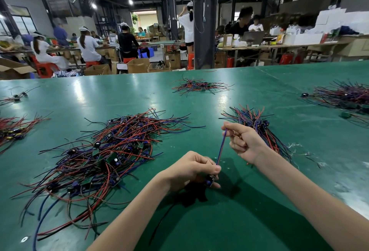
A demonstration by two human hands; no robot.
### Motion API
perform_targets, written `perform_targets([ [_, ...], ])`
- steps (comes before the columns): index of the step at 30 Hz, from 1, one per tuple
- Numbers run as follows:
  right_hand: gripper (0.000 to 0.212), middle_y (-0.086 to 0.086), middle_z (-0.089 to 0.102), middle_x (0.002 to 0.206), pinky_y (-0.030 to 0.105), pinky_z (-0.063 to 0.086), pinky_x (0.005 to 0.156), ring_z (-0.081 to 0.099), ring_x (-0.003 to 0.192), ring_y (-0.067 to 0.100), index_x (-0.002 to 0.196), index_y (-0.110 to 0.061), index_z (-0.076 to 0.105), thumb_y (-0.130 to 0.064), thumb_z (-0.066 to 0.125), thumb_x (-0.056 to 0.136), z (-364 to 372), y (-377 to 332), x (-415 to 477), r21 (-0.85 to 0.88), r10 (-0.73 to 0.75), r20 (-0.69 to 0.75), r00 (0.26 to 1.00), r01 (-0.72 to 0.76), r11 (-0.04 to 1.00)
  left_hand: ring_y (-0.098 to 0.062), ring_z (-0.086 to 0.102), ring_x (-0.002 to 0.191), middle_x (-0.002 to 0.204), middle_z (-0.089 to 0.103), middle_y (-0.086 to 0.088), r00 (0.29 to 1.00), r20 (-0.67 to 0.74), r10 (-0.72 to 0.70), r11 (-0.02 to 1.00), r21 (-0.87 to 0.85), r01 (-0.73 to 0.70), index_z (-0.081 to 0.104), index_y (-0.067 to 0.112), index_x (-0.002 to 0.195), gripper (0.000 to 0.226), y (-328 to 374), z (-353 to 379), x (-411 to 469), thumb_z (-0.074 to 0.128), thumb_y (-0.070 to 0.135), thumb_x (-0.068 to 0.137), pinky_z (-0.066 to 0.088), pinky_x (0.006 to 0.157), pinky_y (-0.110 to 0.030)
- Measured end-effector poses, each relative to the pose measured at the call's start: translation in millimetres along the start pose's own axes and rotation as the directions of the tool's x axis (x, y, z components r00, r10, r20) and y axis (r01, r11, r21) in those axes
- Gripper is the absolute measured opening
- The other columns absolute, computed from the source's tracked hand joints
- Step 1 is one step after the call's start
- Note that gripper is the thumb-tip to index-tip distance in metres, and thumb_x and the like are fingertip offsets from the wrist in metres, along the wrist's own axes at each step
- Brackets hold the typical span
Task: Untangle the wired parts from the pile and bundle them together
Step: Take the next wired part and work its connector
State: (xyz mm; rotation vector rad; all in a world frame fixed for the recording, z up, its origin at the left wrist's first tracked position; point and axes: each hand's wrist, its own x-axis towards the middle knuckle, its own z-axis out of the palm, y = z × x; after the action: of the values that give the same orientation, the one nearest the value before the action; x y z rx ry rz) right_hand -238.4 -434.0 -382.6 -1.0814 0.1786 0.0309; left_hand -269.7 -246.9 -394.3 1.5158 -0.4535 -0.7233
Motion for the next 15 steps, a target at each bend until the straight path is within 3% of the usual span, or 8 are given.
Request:
perform_targets([
  [15,0.026,0.002,0.061,0.048,0.013,0.014,0.022,0.023,0.019,0.003,0.071,-0.002,0.055,-0.015,0.05,0.093,-7.6,1.6,6.0,0.102,0.124,0.014,0.992,-0.125,0.987,-0.011,0.053,0.051,0.059,0.053,-0.005,0.998,-0.051,0.03,0.999,-0.038,-0.032,0.061,0.009,0.048,0.04,-0.8,-5.9,1.0,0.059,-0.002,0.086,0.055,0.064,-0.028],
])
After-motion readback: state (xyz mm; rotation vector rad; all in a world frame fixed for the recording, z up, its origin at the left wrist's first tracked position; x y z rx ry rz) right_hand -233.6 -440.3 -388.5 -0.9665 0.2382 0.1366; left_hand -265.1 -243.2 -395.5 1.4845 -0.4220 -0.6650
